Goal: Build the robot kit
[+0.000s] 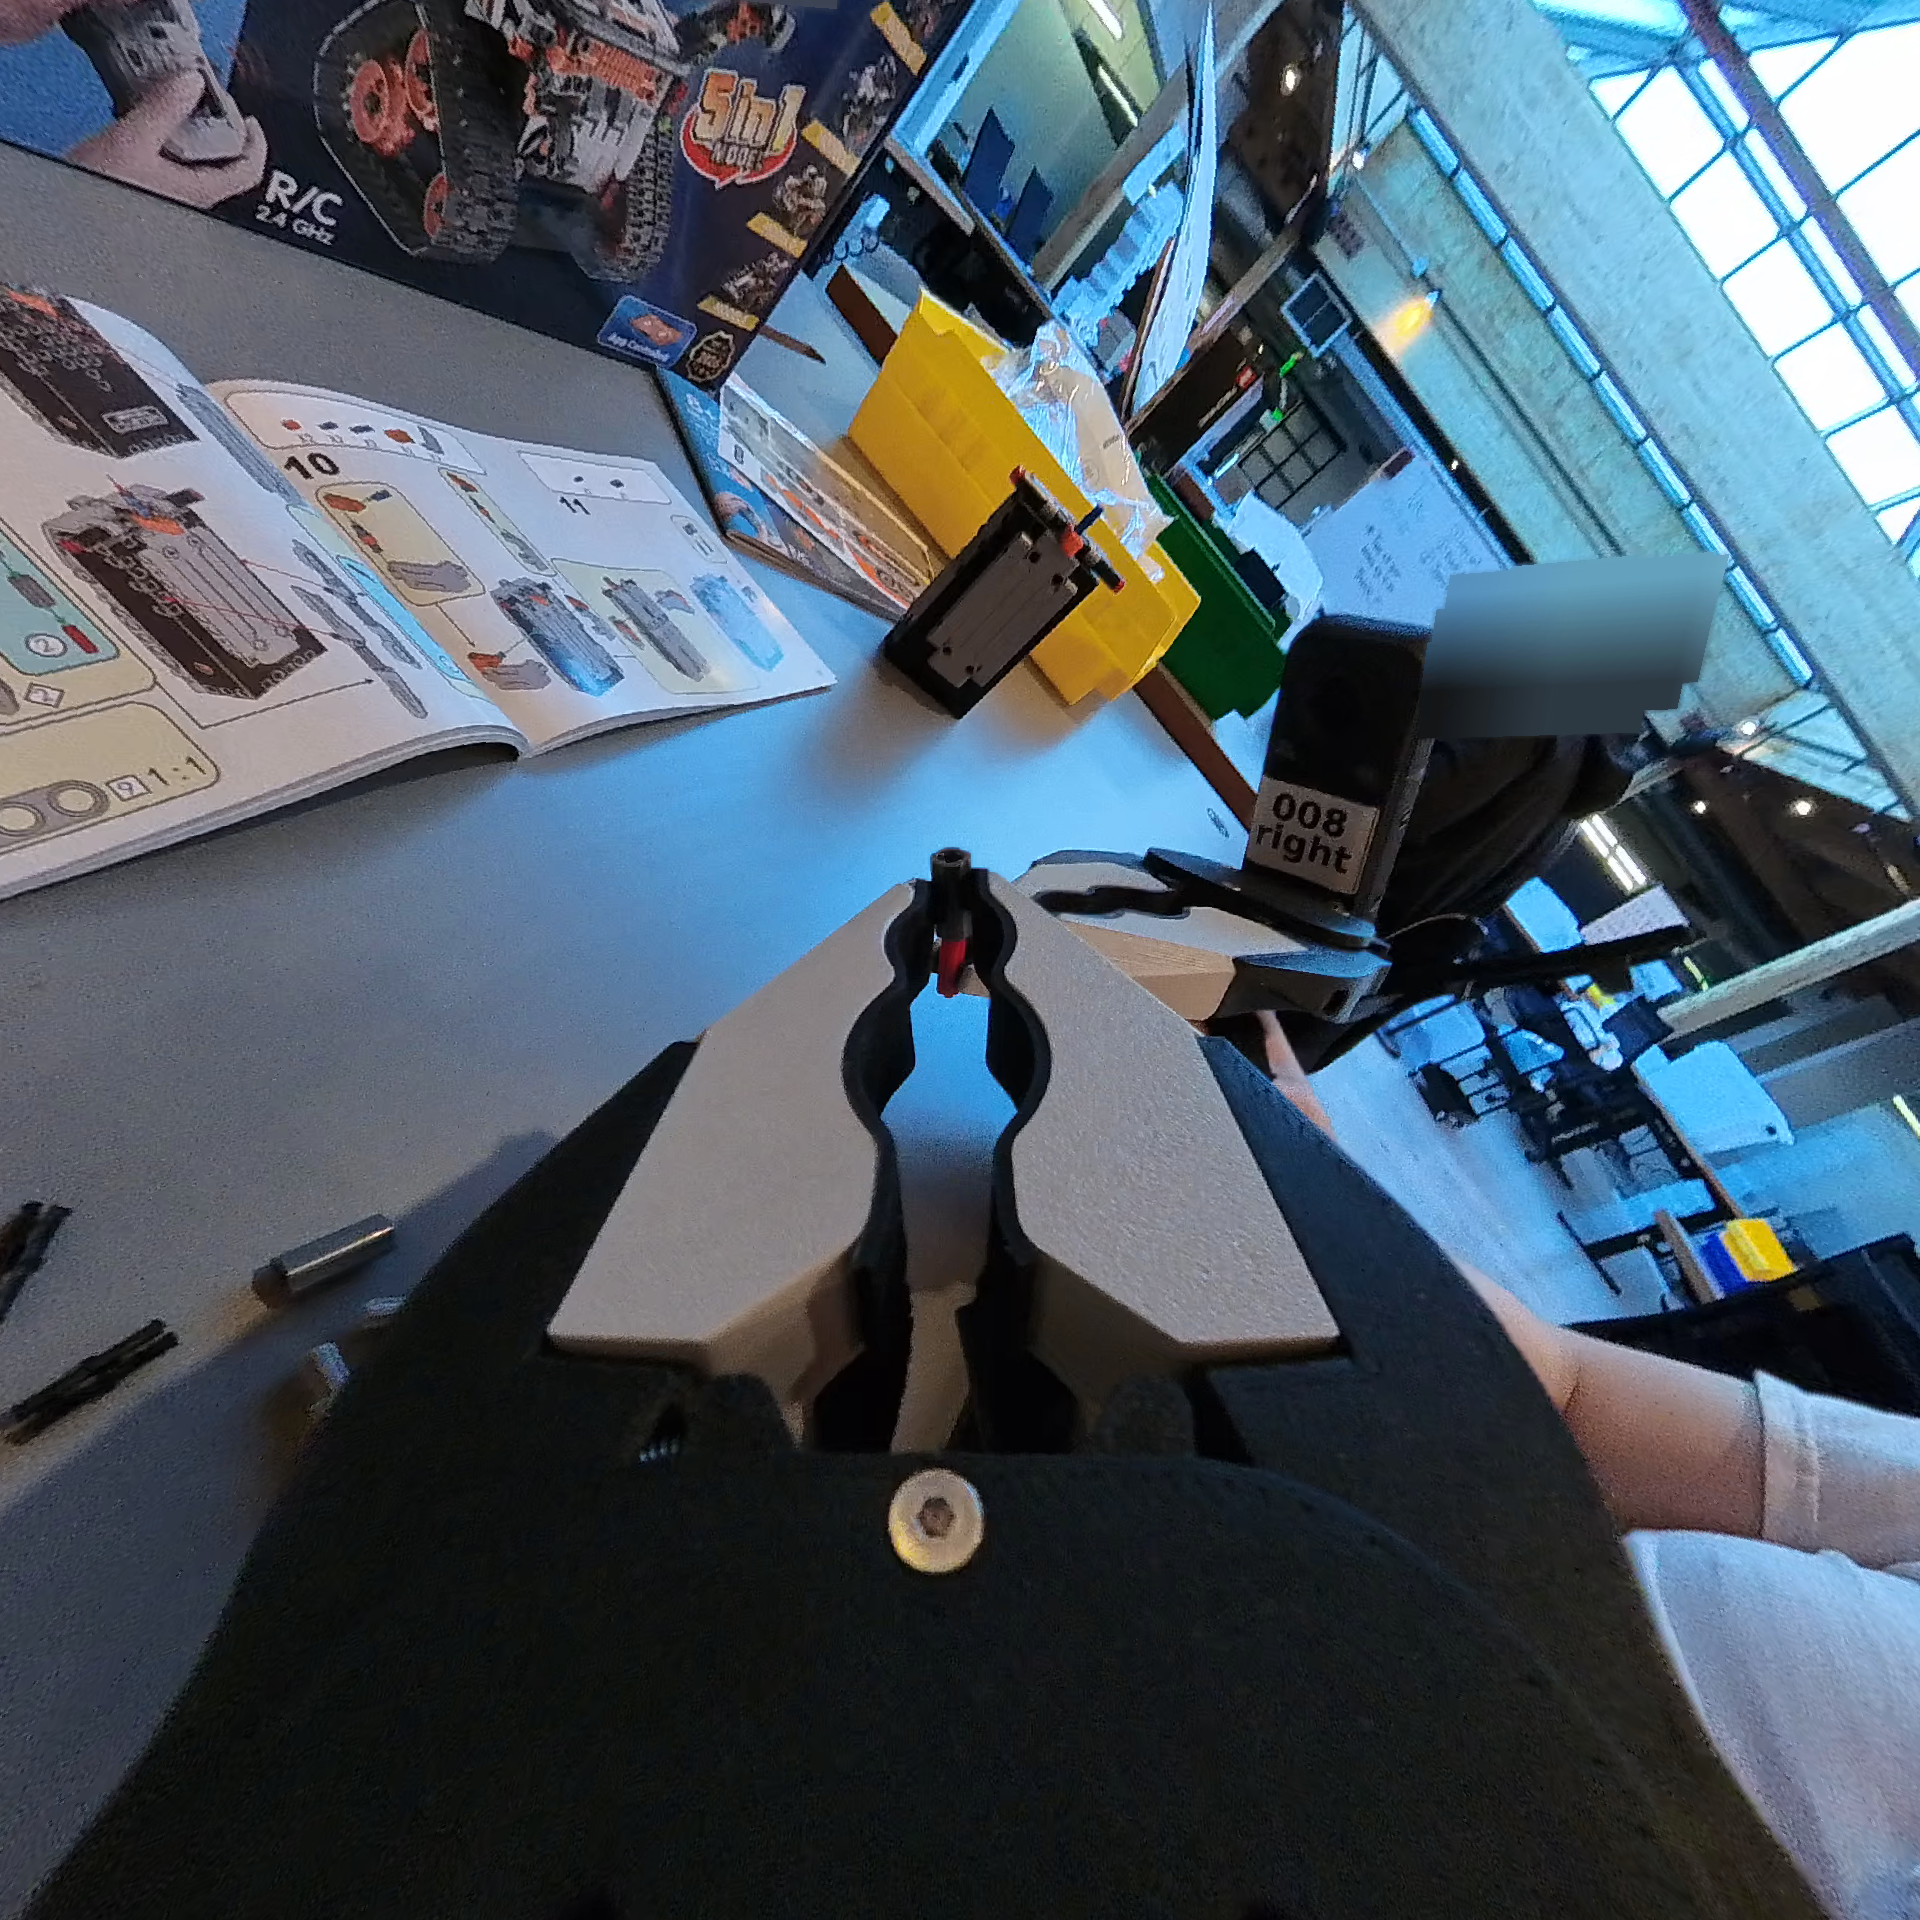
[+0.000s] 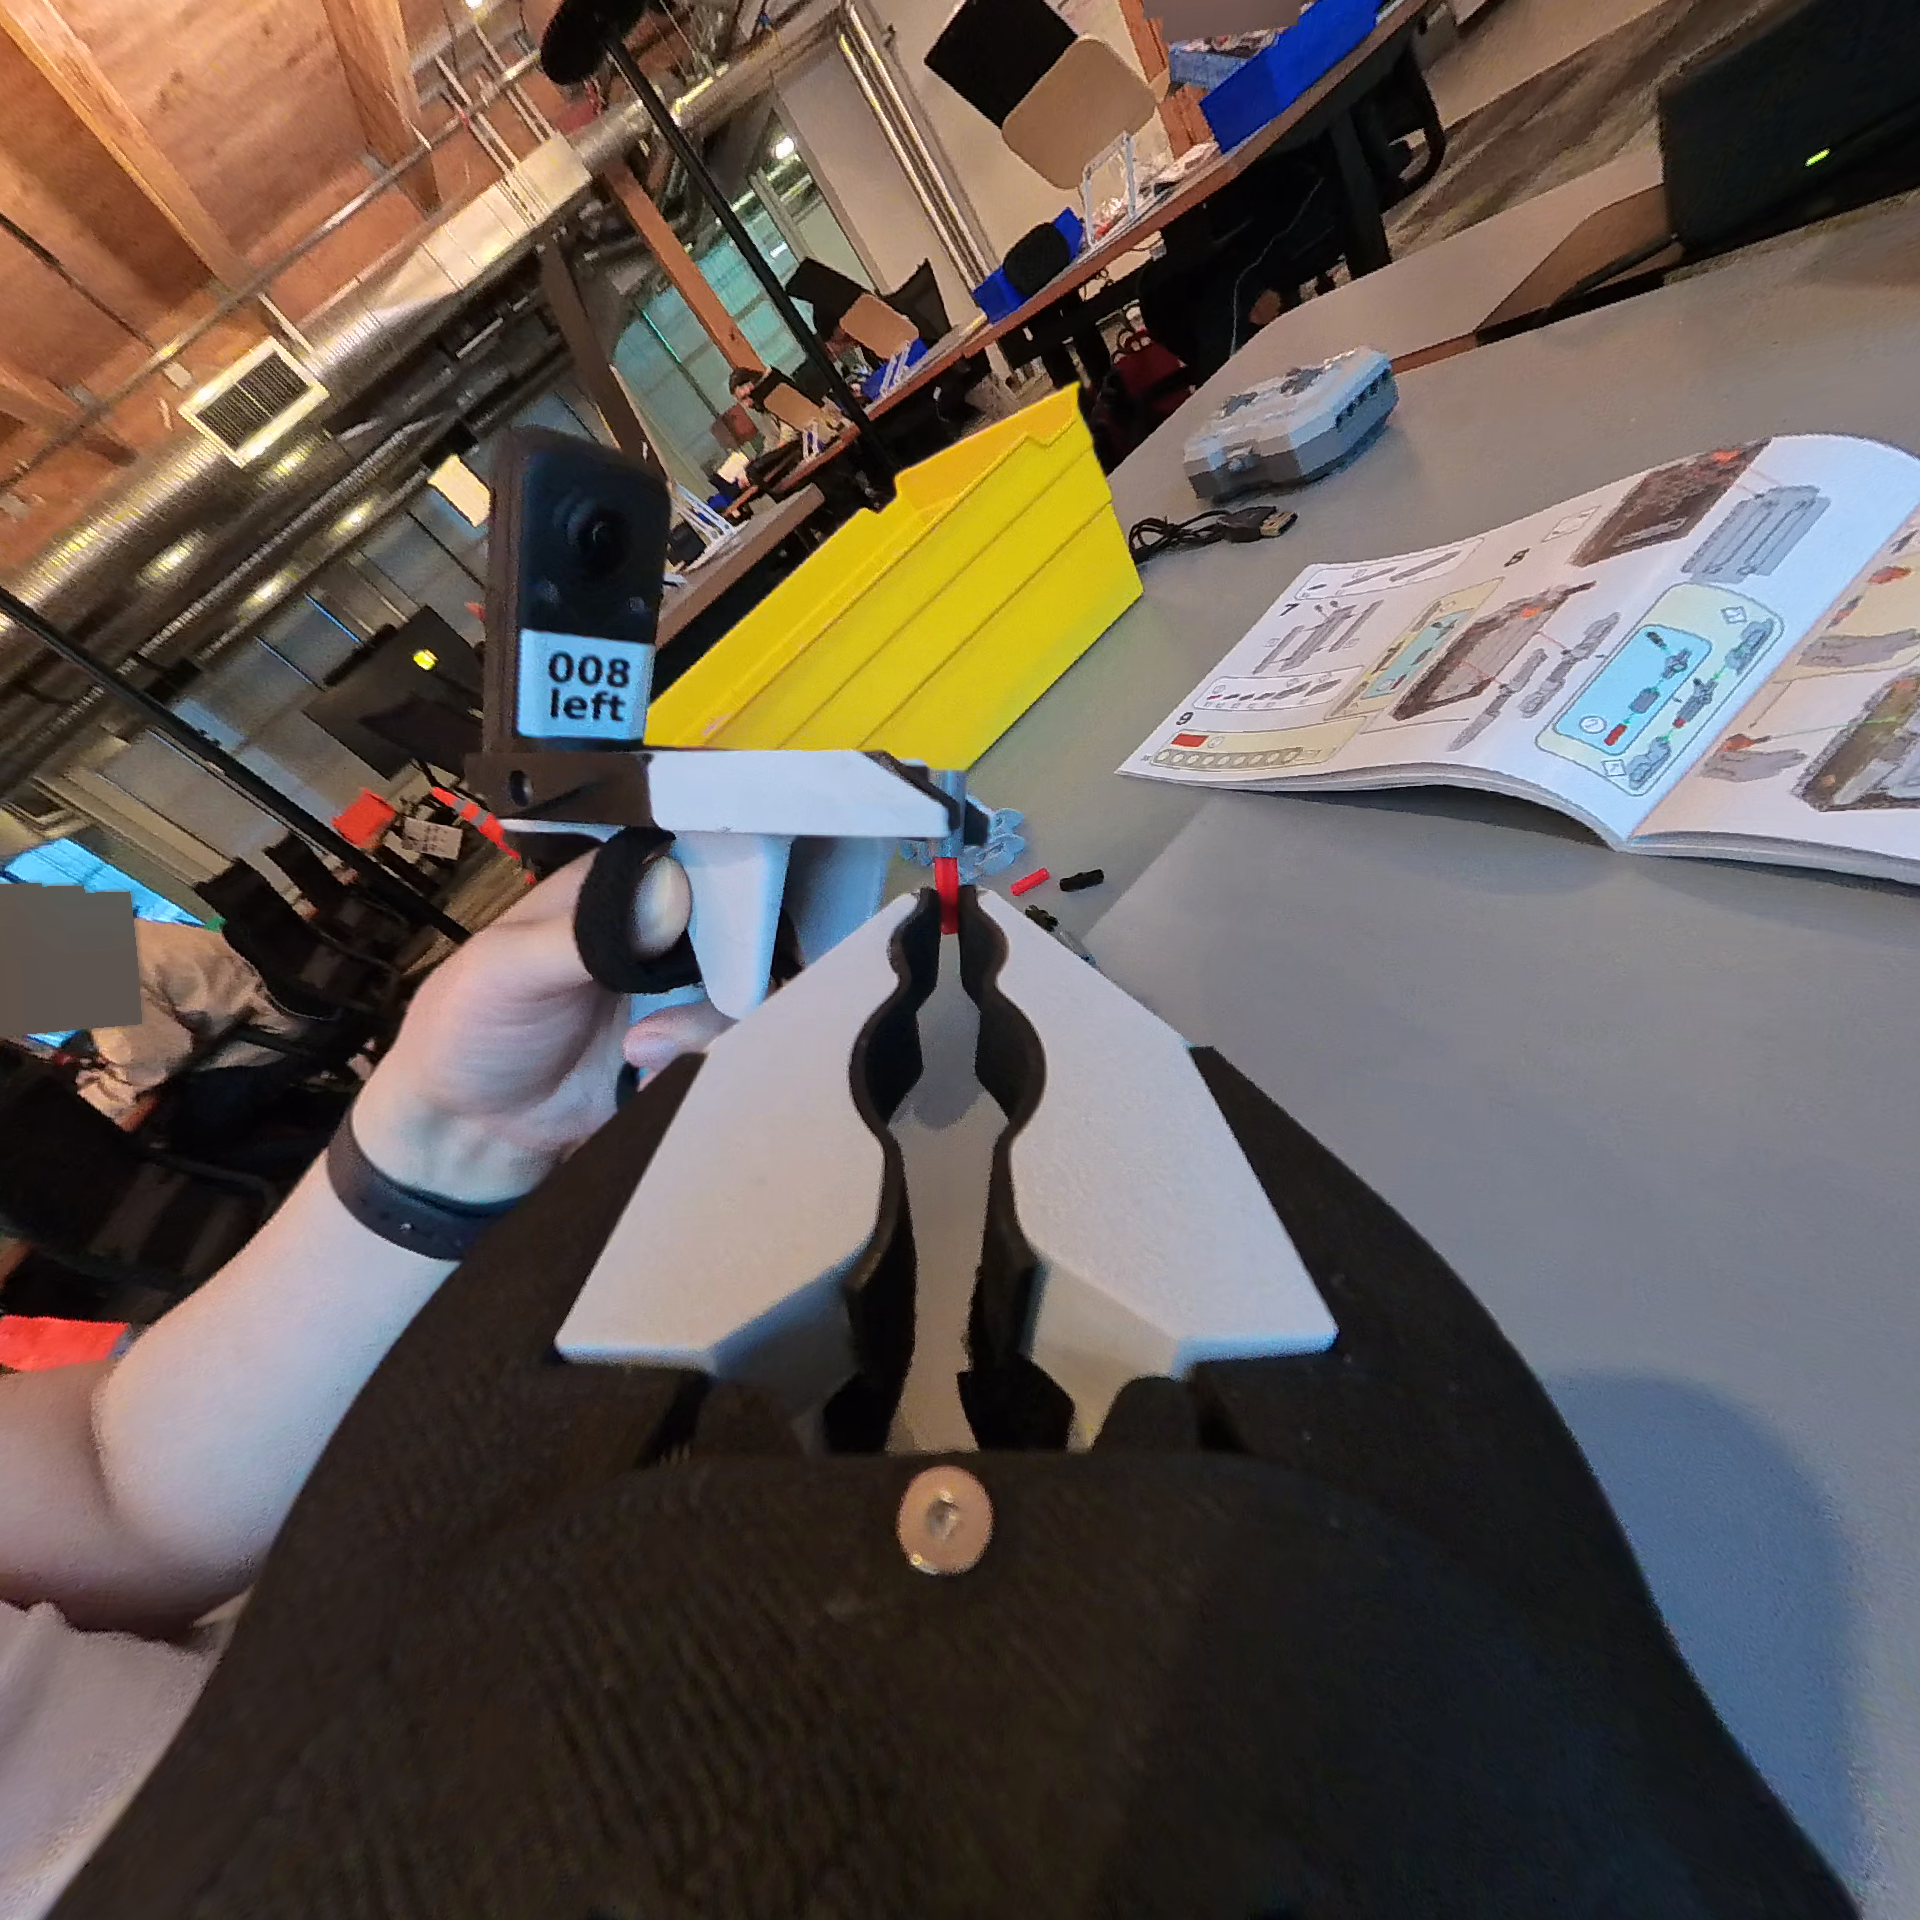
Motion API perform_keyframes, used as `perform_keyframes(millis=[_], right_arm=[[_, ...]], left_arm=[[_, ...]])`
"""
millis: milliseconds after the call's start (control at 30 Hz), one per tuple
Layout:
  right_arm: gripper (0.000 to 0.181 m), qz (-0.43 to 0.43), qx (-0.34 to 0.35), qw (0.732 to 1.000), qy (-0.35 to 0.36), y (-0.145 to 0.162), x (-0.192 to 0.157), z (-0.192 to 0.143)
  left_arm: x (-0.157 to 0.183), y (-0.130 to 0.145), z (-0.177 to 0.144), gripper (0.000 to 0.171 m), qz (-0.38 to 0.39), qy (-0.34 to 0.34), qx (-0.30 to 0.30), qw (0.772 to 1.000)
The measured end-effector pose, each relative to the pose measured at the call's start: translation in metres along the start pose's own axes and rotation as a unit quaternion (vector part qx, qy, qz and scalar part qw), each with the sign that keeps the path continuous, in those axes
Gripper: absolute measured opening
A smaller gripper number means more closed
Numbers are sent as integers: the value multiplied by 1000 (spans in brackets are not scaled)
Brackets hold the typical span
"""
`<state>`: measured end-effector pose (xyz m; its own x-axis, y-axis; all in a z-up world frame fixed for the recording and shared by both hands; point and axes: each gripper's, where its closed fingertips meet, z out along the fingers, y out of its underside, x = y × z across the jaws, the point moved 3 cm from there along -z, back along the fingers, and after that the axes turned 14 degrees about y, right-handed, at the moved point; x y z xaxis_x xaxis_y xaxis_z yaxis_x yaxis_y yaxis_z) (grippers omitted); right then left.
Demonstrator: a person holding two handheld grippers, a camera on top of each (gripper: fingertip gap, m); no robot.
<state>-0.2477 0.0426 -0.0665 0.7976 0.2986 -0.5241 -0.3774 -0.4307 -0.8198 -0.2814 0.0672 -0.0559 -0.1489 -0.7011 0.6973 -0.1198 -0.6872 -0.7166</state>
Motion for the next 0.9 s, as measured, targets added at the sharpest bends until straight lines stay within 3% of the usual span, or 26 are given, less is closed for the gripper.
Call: perform_keyframes(millis=[533, 900], right_arm=[[1, -20, -13, 1000, -8, 4, -5, 3], [1, 30, 0, 999, -27, -1, -1, -1]], left_arm=[[2, 2, -7, 4, 16, 7, -72, 997], [5, -1, 0, 4, 56, 6, -35, 998]])
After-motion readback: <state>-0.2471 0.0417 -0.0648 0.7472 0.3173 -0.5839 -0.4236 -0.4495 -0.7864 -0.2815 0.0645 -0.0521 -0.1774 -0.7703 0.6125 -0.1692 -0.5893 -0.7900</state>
